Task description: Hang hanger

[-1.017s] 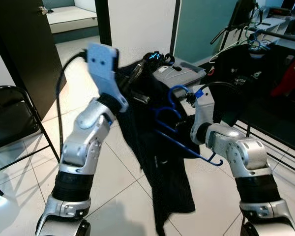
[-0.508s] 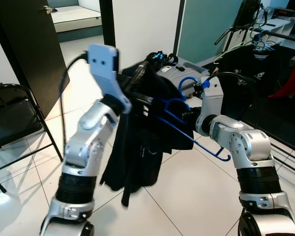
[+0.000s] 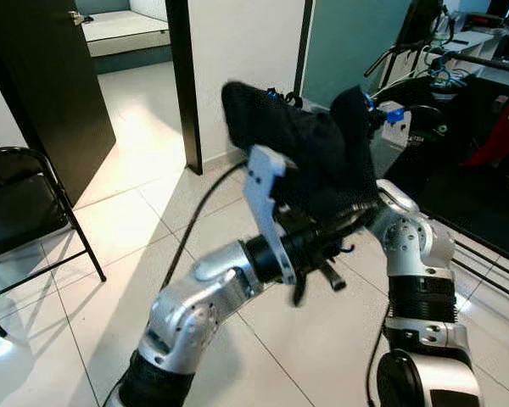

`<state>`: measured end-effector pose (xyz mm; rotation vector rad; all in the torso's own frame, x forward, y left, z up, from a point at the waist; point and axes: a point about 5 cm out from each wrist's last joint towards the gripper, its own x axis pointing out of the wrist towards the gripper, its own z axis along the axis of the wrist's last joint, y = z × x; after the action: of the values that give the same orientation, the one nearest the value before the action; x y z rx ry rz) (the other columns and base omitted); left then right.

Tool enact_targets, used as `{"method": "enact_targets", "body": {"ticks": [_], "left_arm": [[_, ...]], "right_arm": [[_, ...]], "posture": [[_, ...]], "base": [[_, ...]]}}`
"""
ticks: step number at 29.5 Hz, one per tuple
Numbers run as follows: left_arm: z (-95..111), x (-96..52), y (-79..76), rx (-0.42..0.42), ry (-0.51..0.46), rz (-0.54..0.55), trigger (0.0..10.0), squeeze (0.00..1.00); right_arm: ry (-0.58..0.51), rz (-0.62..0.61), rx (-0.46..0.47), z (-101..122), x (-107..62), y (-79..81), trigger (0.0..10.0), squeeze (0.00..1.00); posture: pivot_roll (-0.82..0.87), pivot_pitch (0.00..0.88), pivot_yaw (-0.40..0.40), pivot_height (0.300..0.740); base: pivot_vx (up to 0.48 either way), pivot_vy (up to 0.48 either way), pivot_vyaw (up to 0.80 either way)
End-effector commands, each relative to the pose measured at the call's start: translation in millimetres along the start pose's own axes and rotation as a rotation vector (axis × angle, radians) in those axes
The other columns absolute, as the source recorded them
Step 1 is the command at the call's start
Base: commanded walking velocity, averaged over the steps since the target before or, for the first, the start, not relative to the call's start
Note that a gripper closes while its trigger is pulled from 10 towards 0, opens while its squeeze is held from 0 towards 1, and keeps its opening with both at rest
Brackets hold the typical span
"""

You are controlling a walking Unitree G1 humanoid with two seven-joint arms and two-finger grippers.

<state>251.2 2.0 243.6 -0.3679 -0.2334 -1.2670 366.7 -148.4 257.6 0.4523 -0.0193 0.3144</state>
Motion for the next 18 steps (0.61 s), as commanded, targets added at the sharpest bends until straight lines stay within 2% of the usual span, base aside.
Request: {"method": "enact_targets", "body": {"ticks": [1, 3, 4, 5, 6, 9, 11, 12, 13, 14, 15, 16, 18], "left_arm": [[-14.8, -1.3, -4.1, 0.04, 0.096, -0.034, 10.0, 0.0], [-24.3, -6.3, 2.8, 0.087, 0.177, 0.021, 10.0, 0.0], [-25.5, -9.5, 11.5, 0.099, 0.188, 0.087, 10.0, 1.0], [-25.5, -9.5, 11.5, 0.099, 0.188, 0.087, 10.0, 1.0], [-25.4, -11.9, 17.2, 0.102, 0.19, 0.131, 10.0, 1.0], [-25.4, -11.9, 17.2, 0.102, 0.19, 0.131, 10.0, 1.0], [-22.4, -16.1, 22.7, 0.124, 0.19, 0.163, 10.0, 1.0], [-18.1, -26.1, 28.1, 0.169, 0.225, 0.167, 10.0, 1.0], [-18.1, -26.1, 28.1, 0.169, 0.225, 0.167, 10.0, 1.0], [-11.6, -40.8, 34.3, 0.234, 0.277, 0.165, 10.0, 1.0], [-11.6, -40.8, 34.3, 0.234, 0.277, 0.165, 10.0, 1.0], [3.1, -61.5, 45.9, 0.32, 0.334, 0.195, 10.0, 1.0], [34.5, -90.5, 63.1, 0.459, 0.397, 0.274, 10.0, 1.0]], "right_arm": [[-0.085, 0.049, 0.022, 18.7, -0.6, 7.9, 10.0, 0.0], [-0.089, 0.067, 0.028, 19.8, 0.1, 9.4, 10.0, 0.0], [-0.08, 0.079, 0.017, 19.1, 0.5, 11.0, 10.0, 0.0], [-0.08, 0.079, 0.017, 19.1, 0.5, 11.0, 10.0, 0.0], [-0.076, 0.087, 0.01, 18.6, 1.0, 11.9, 10.0, 0.0], [-0.076, 0.087, 0.01, 18.6, 1.0, 11.9, 10.0, 0.0], [-0.061, 0.103, -0.009, 16.9, 1.2, 13.9, 10.0, 0.0], [-0.042, 0.13, -0.037, 15.3, 0.6, 16.2, 10.0, 0.0], [-0.042, 0.13, -0.037, 15.3, 0.6, 16.2, 10.0, 0.0], [-0.022, 0.162, -0.071, 14.3, -0.9, 17.1, 10.0, 0.0], [-0.022, 0.162, -0.071, 14.3, -0.9, 17.1, 10.0, 0.0], [0.008, 0.202, -0.123, 14.5, -4.7, 13.7, 10.0, 0.0], [0.07, 0.266, -0.227, 14.1, -13.7, 3.4, 10.0, 0.0]], "posture": [[-0.04, 0.012, -0.013, 0.74], [-0.04, 0.012, -0.014, 0.74], [-0.04, 0.013, -0.015, 0.74], [-0.04, 0.013, -0.015, 0.74], [-0.04, 0.013, -0.015, 0.74], [-0.04, 0.013, -0.015, 0.74], [-0.04, 0.015, -0.017, 0.74], [-0.04, 0.019, -0.018, 0.74], [-0.04, 0.019, -0.018, 0.74], [-0.04, 0.02, -0.018, 0.74], [-0.04, 0.02, -0.018, 0.74], [-0.03, 0.023, -0.019, 0.74], [-0.03, 0.026, -0.021, 0.74]], "base": [[0.0, 0.0, 0.0], [0.0, 0.0, 0.0], [0.0, 0.0, 0.0], [0.0, 0.0, 0.0], [0.0, 0.0, 0.0], [0.0, 0.0, 0.0], [0.0, 0.0, 0.0], [0.0, 0.0, 0.0], [0.0, 0.0, 0.0], [0.0, 0.0, 0.0], [0.0, 0.0, 0.0], [0.0, 0.0, 0.0], [0.0, 0.0, 0.0]]}}
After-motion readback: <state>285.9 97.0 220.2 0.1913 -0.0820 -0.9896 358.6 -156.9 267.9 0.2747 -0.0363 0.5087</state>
